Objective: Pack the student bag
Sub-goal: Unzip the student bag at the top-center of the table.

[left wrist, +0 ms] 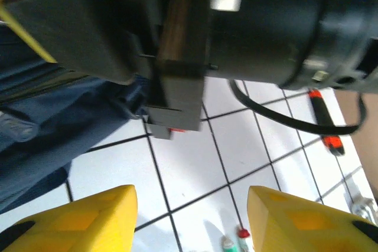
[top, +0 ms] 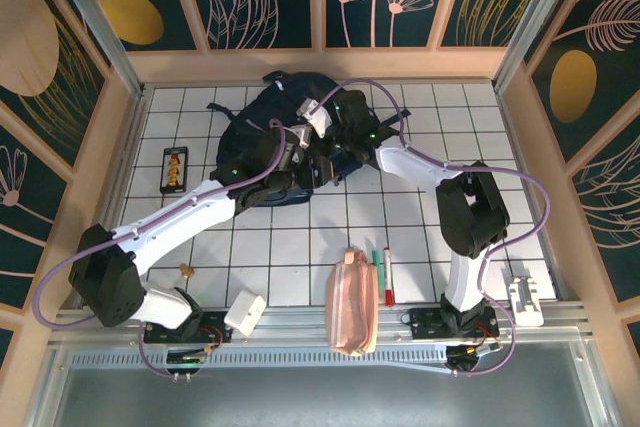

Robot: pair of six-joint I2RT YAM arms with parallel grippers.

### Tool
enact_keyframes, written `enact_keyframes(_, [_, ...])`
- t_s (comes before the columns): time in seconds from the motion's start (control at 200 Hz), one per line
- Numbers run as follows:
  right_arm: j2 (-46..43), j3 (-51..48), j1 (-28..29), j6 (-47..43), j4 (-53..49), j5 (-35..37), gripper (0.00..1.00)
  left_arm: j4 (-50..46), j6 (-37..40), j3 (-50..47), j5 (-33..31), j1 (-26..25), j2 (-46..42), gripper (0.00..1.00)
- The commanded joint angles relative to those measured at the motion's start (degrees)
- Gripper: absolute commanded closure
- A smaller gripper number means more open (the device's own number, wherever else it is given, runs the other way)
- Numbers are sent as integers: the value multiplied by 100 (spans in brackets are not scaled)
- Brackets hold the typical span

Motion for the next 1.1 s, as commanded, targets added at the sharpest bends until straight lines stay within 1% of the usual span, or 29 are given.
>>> enact_keyframes(0.0, [40,241,4,57,163,-253,100,-193,-296,-159,-614,25,-26,48])
enact_keyframes(0.11, [18,237,6,99,142,-340,100,-419,-425,-118,-1040,33,36,47])
enact_keyframes(0.24, [-21,246,28,174,148,-432,100,-671,-420,68,-1431,50,316,46])
enact_keyframes(0.365, [-55,272,50,191,138,-432,100,-1007,-605,369,-1875,82,604,51])
enact_keyframes(0.555, [-148,245,93,193,152,-384,100,-1240,-739,695,-2232,138,887,51])
enact_keyframes(0.681, [-233,197,121,195,168,-388,100,-947,-817,581,-2254,233,904,52])
enact_keyframes(0.776, [-280,150,173,202,194,-397,100,-687,-833,487,-2056,332,920,52])
enact_keyframes(0.931, [-277,154,208,190,196,-423,100,-647,-816,530,-1993,350,1075,53])
enact_keyframes(1.026, [-269,162,225,186,197,-415,100,-633,-797,529,-1979,355,1105,58])
enact_keyframes(1.091, [-261,176,220,176,197,-406,100,-689,-794,521,-1977,350,1131,59])
